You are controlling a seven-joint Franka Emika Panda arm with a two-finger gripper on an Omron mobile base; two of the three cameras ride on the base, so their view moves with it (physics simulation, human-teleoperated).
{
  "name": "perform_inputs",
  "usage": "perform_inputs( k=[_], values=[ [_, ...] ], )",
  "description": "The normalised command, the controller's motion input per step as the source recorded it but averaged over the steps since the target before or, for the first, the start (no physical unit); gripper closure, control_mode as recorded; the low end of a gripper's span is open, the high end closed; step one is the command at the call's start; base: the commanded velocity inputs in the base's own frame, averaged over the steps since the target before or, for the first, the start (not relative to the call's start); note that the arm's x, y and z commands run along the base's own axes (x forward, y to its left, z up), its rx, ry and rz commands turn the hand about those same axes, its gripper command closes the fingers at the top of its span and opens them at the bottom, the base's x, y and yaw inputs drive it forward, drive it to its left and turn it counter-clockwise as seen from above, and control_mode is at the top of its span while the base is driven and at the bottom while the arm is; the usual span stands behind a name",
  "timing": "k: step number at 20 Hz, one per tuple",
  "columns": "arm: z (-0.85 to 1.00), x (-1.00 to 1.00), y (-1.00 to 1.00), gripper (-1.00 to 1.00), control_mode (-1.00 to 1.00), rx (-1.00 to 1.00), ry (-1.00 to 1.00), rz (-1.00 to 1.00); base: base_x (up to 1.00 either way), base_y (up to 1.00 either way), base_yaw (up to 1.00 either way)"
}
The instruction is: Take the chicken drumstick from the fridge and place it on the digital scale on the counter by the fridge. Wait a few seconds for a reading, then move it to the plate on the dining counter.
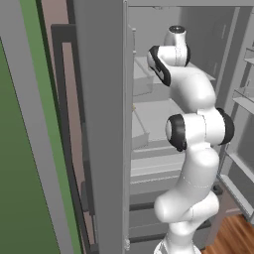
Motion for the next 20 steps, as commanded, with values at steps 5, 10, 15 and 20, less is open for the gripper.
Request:
perform_inputs(
  k=[5,10,15,20],
  values=[
    [0.0,0.0,0.0,-1.0,-1.0,0.0,0.03,0.0,0.0,0.0,0.0],
    [-0.02,0.0,0.0,1.0,-1.0,0.0,0.04,0.0,0.0,0.0,0.0],
    [0.0,0.0,0.0,1.0,-1.0,0.0,0.04,0.0,0.0,0.0,0.0],
    [0.0,0.0,0.0,1.0,-1.0,0.0,0.04,0.0,0.0,0.0,0.0]
  ],
)
